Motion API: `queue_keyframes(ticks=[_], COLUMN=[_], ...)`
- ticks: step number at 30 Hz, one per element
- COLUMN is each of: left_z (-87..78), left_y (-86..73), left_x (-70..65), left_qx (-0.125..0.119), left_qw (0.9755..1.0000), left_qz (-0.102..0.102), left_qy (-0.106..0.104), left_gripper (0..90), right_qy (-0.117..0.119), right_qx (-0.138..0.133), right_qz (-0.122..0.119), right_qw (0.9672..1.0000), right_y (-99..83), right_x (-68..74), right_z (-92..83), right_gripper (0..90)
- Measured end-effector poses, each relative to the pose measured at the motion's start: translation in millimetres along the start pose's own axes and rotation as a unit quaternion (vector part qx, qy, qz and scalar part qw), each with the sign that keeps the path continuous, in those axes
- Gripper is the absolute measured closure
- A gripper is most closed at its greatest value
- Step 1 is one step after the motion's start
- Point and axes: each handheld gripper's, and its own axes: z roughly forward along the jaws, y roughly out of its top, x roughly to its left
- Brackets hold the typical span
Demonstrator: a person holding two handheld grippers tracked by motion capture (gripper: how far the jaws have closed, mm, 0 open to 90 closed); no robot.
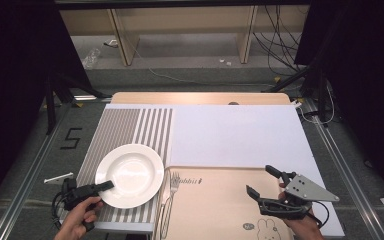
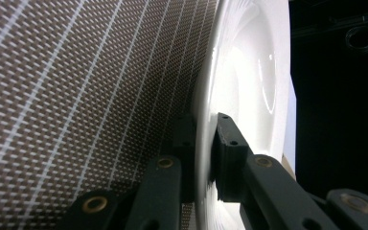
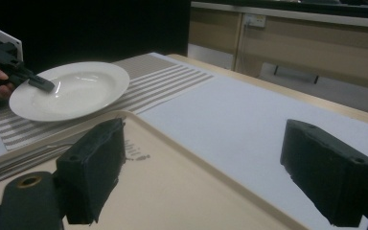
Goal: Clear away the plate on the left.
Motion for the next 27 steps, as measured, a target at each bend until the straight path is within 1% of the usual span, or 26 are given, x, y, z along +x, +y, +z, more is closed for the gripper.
queue_keyframes(ticks=[5, 11, 15, 24, 25, 26, 27], left_z=[-0.8, -2.7, -4.1, -0.9, 0.1, 0.3, 1.3], left_y=[0.4, 1.2, 1.4, -0.4, -1.2, -1.8, -2.5], left_x=[1.1, 1.2, -0.1, -6.1, -7.4, -8.0, -8.9], left_qx=[-0.001, -0.006, -0.009, 0.003, 0.0, 0.005, 0.007], left_qw=[0.9999, 0.9995, 0.9994, 0.9986, 0.9984, 0.9984, 0.998], left_qz=[-0.007, -0.015, -0.013, -0.007, -0.009, -0.005, -0.006], left_qy=[-0.009, -0.026, -0.032, -0.053, -0.057, -0.057, -0.062], left_gripper=[80.6, 80.7, 80.7, 80.7, 80.7, 80.8, 80.7], right_qy=[0.0, 0.0, 0.0, 0.001, 0.001, 0.001, 0.001], right_qx=[0.001, 0.0, 0.0, 0.001, 0.001, 0.002, 0.002], right_qz=[0.0, 0.001, 0.001, 0.002, 0.003, 0.003, 0.002], right_qw=[1.0, 1.0, 1.0, 1.0, 1.0, 1.0, 1.0], right_y=[0.1, 0.0, 0.0, -0.4, -0.3, -0.4, -0.6], right_x=[0.0, -0.3, -0.6, -0.5, -0.4, -0.4, -0.6], right_z=[-0.3, -0.1, 0.1, 1.0, 1.1, 1.2, 1.5], right_gripper=[16.3, 16.3, 16.3, 16.3, 16.3, 16.3, 16.3])
